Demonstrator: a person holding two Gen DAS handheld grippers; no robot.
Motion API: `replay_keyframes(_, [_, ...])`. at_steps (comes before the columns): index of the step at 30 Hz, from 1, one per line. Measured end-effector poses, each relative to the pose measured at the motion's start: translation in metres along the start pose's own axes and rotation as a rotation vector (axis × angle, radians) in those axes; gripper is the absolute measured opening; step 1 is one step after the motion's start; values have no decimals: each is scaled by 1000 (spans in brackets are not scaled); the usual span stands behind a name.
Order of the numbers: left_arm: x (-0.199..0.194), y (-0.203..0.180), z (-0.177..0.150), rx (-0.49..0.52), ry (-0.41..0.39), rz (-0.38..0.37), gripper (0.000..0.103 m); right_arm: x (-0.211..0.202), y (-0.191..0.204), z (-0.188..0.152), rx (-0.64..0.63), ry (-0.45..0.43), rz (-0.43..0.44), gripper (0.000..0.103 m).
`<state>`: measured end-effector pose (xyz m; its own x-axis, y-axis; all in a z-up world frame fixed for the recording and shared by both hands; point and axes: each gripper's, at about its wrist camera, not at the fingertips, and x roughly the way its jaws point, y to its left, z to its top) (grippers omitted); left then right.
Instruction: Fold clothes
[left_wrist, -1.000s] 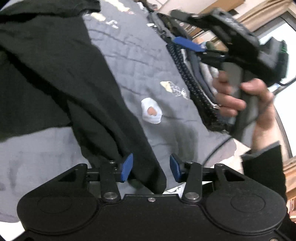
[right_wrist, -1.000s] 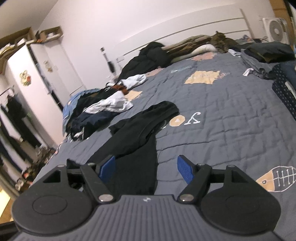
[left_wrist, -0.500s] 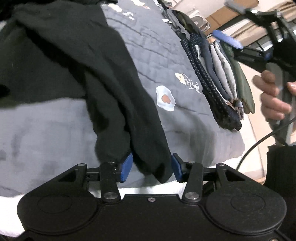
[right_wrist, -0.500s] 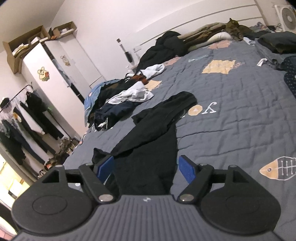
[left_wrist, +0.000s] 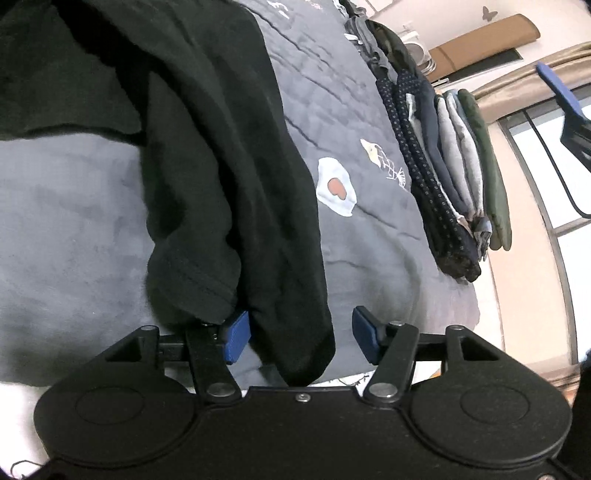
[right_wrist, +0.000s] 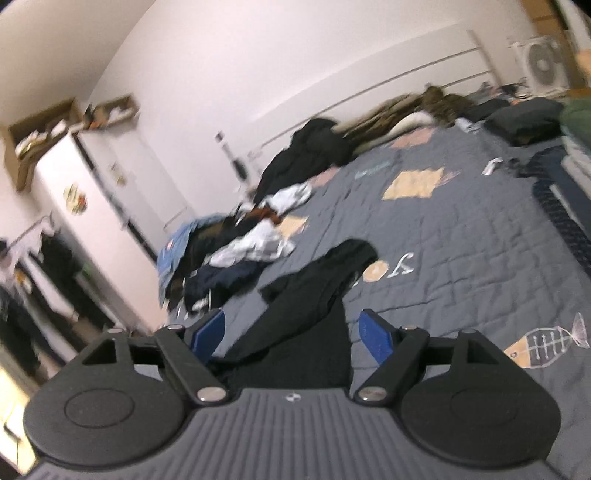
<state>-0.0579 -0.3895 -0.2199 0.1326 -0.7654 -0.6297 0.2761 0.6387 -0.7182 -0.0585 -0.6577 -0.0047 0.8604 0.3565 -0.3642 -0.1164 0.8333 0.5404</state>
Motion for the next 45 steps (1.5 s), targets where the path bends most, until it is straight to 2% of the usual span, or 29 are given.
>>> replay_keyframes(1, [0,0,0,5,-6,-2,51,-4,1,-1,10,-16,-9,80])
replay_keyframes(2, [-1,-1,-1,17,-11,-8,16,-7,1,-5,18,-18,-15,81])
replay_keyframes(3, [-1,-2,-1,24,-12,-6,4,-9,1,-10,27,-20,-22,81])
replay_keyframes(6, [-13,-7,5,34,-21,-2,4,-12,0,-23,61,-5,-34,81])
replay_keyframes(10, [-56,-13,22,63,-67,-20,4,-18,1,-40,86,11,-65,81])
replay_keyframes(17, [-168,-18,81,62,-260,-71,4,-20,19,-64,42,30,-114,81])
replay_keyframes(21, [-202,-31,109,89,-325,-70,4,-11,48,-83,-64,66,-99,84])
replay_keyframes(28, [-221,-39,116,102,-332,-84,4,22,115,-140,-381,47,-74,89])
replay_keyframes(32, [-235,-33,118,107,-336,-83,4,47,130,-168,-577,62,-84,93])
replay_keyframes(34, [-241,-31,120,103,-340,-86,4,61,125,-173,-585,53,-132,93])
replay_keyframes(38, [-245,-28,121,104,-336,-88,4,78,104,-170,-497,12,-172,94])
replay_keyframes(42, [-247,-26,124,99,-333,-93,4,100,100,-178,-596,43,-188,94])
replay_keyframes(45, [-250,-24,127,95,-339,-93,4,119,103,-188,-672,86,-159,94])
